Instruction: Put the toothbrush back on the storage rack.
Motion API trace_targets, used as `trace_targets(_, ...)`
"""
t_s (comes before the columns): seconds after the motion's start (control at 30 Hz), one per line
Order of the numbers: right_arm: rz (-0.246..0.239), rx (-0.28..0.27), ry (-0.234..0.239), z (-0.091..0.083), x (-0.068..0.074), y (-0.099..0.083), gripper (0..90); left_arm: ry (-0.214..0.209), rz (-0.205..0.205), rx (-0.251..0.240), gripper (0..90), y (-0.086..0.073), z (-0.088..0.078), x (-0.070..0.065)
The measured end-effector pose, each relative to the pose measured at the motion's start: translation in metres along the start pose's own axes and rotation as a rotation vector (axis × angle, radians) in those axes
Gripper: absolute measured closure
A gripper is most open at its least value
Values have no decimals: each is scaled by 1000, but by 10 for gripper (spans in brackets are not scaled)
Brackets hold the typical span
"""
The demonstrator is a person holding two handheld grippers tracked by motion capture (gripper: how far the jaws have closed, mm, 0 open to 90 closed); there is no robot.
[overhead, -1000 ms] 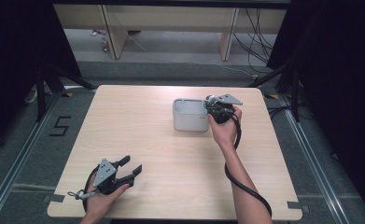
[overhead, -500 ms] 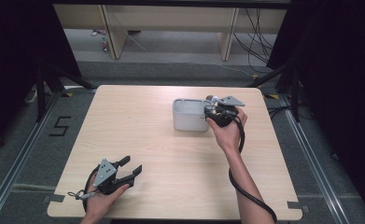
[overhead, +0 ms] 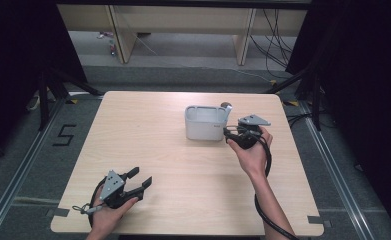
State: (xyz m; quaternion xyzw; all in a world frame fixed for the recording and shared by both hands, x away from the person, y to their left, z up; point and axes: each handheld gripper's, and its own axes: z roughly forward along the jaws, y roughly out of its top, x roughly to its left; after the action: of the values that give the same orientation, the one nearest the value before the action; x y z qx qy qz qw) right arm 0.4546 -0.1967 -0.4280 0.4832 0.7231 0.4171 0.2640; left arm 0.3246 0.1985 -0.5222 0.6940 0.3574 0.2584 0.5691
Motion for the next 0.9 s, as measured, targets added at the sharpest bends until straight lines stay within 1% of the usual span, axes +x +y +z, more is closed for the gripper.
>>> trace_targets(0.03,-1,-4,0,-2,1,-2,397,0,1,-1,371,0,0,0)
trace_targets(0.07,-16,-7,11,-6,0,-4,400,0,-1,-3,371,0,0,0)
trace_targets(0.1,-16,-7,11,-6,0,-4,400,0,1,-3,371,0,0,0)
trace_targets(0.13,-6,-15,-3,-7,2,-5,402,-10,8,-17,371,0,1,1)
trace_targets(0.17,-18,-16,-8,-10,2,-6,404,2,-6,2,371,0,-1,0)
trace_targets(0.2,-5,5,4,-13,3,-7,407,-1,-4,-4,371,0,-1,1)
trace_targets(0.23,-23,-13,2,-15,2,-9,409,0,-6,-2,371,0,-1,0)
trace_targets(0.27,-18,-7,3,-17,3,-10,410,0,-4,-2,370,0,0,0)
trace_targets(0.3,-46,-25,1,-17,2,-11,411,-5,6,-9,370,0,0,1)
trace_targets(0.33,-38,-11,3,-20,3,-12,412,-3,4,-8,371,0,0,0)
trace_targets(0.37,-45,-32,6,-19,3,-15,412,-5,9,-10,371,0,0,1)
trace_targets(0.4,-29,-15,17,-21,4,-16,413,-10,8,-20,371,0,1,1)
trace_targets(0.43,-22,-12,13,-23,5,-20,413,3,-6,3,371,0,-1,0)
trace_targets(0.5,-30,-13,14,-25,4,-21,415,1,-5,-2,371,0,-1,0)
trace_targets(0.53,-24,-3,15,-28,5,-25,419,0,-3,-2,371,0,-1,0)
trace_targets(0.57,-24,-3,15,-28,5,-25,419,0,-3,-2,371,0,-1,0)
trace_targets(0.6,-22,-10,26,-29,5,-27,421,0,-4,-3,371,0,-1,0)
trace_targets(0.63,-38,-21,11,-30,4,-29,423,0,-4,-3,371,0,-1,0)
trace_targets(0.67,-27,-7,21,-32,5,-31,426,1,-6,-2,371,0,-1,0)
trace_targets(0.7,-55,-11,14,-33,3,-33,429,0,-5,-2,371,0,-1,0)
trace_targets(0.73,-52,-15,18,-34,3,-36,434,1,-4,-2,371,0,-1,0)
trace_targets(0.77,-40,-10,28,-36,4,-39,437,-8,8,-19,371,0,1,1)
trace_targets(0.8,-54,0,25,-37,4,-42,440,2,-2,-1,371,0,-1,0)
trace_targets(0.83,-45,-9,28,-38,4,-45,446,-1,0,-4,371,0,0,0)
trace_targets(0.87,-61,-7,41,-38,2,-53,450,0,3,-3,371,0,0,0)
trace_targets(0.9,-61,-7,41,-38,2,-53,450,1,0,-3,371,0,-1,0)
